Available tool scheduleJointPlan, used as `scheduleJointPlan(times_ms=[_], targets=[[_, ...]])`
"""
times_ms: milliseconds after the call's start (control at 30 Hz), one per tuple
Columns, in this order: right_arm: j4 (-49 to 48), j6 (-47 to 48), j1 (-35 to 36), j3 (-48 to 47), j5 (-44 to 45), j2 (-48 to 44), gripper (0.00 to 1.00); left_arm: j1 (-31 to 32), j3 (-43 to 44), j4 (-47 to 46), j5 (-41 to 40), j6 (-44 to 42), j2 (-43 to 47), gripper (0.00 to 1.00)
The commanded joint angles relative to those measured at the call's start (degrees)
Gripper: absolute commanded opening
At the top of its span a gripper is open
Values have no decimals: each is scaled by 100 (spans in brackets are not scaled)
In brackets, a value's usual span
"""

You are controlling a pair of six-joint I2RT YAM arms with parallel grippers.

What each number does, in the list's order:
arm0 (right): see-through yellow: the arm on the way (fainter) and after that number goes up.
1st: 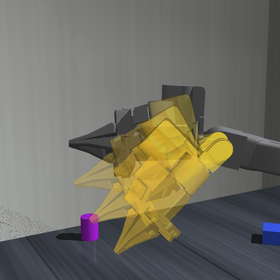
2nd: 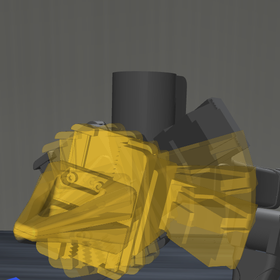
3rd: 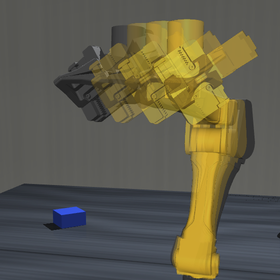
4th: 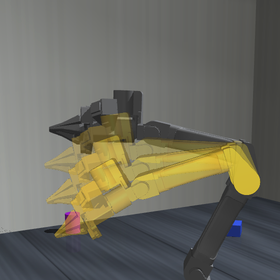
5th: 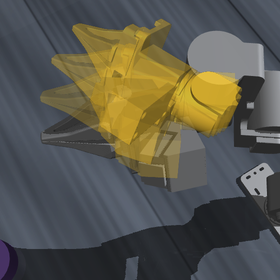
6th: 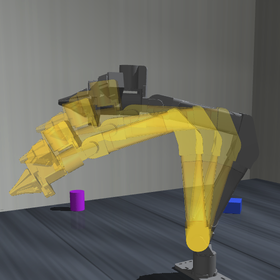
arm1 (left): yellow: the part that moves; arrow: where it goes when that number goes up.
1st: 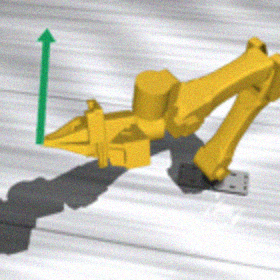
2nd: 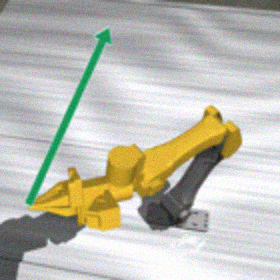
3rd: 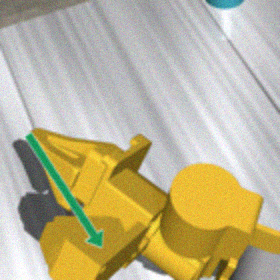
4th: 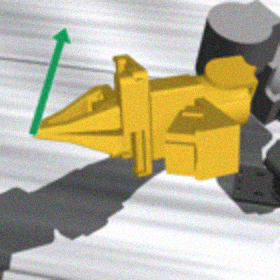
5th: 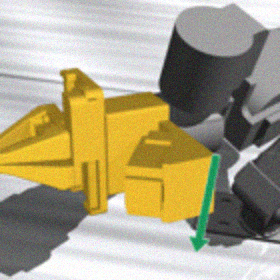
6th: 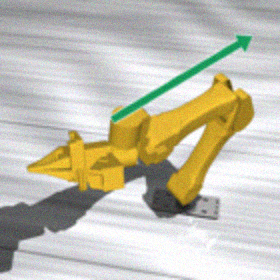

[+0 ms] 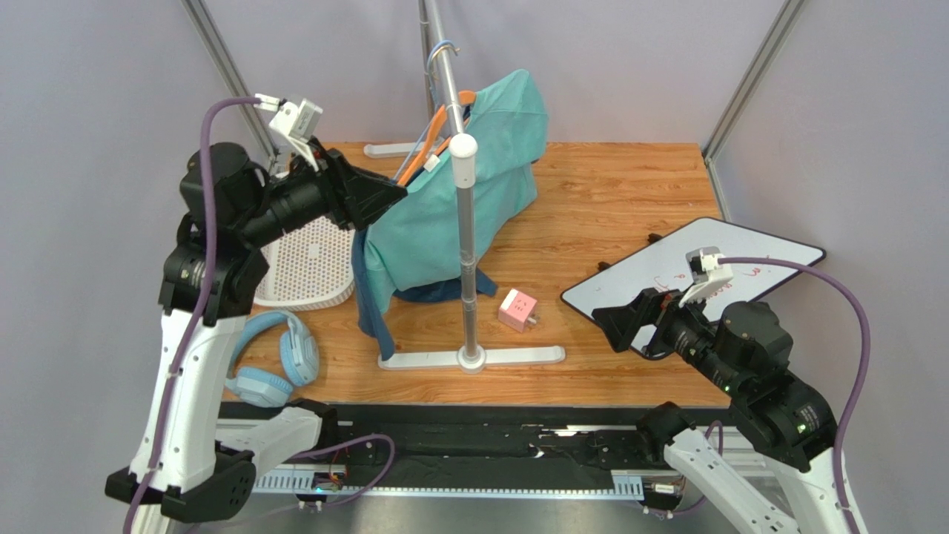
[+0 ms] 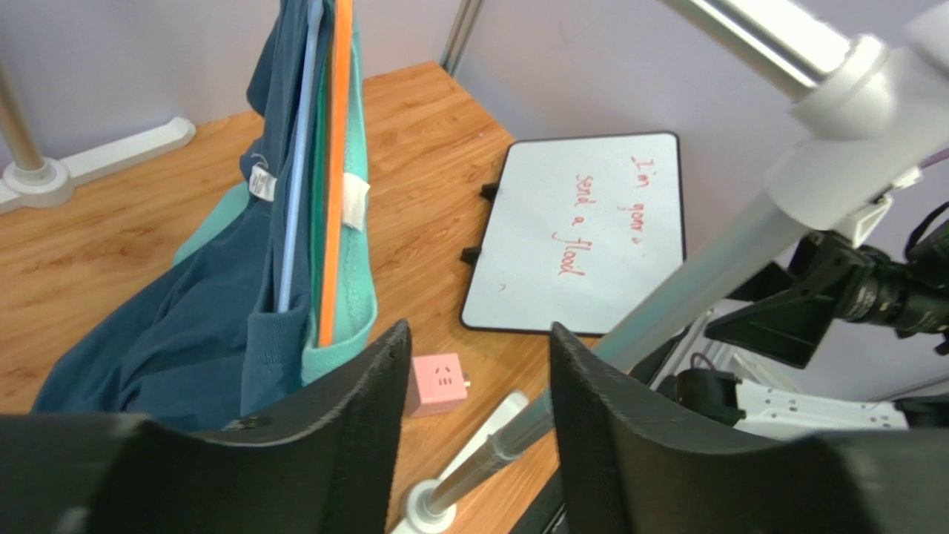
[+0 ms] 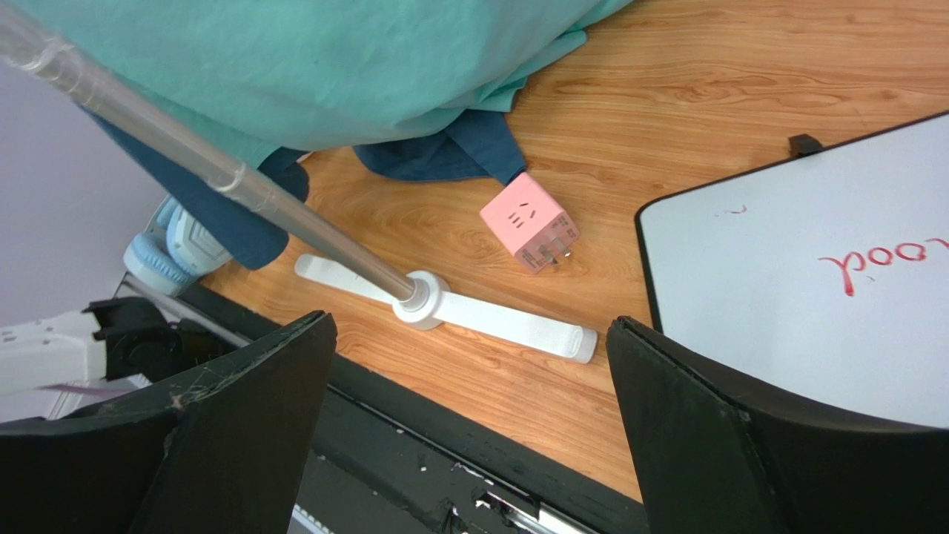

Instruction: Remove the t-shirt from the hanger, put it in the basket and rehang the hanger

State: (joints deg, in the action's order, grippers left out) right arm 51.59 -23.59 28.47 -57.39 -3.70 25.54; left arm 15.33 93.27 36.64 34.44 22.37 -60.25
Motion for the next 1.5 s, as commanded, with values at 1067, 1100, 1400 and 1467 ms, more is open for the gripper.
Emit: scheduleJointPlan(times_ms=[1067,1100,1400,1467], targets=[[-150,224,18,-221,-763,-155,99,-21,192,-227,371,-831,-1349,25],[-158,224,27,-220,-763,-155,99,-13,174,-245,371,-813,-1349,25],[-150,250,18,-106,-728,-199,99,-13,86,-377,485,-647,-1498,33],[-141,250,18,-106,-728,-207,100,-13,94,-421,494,-620,-1499,28]])
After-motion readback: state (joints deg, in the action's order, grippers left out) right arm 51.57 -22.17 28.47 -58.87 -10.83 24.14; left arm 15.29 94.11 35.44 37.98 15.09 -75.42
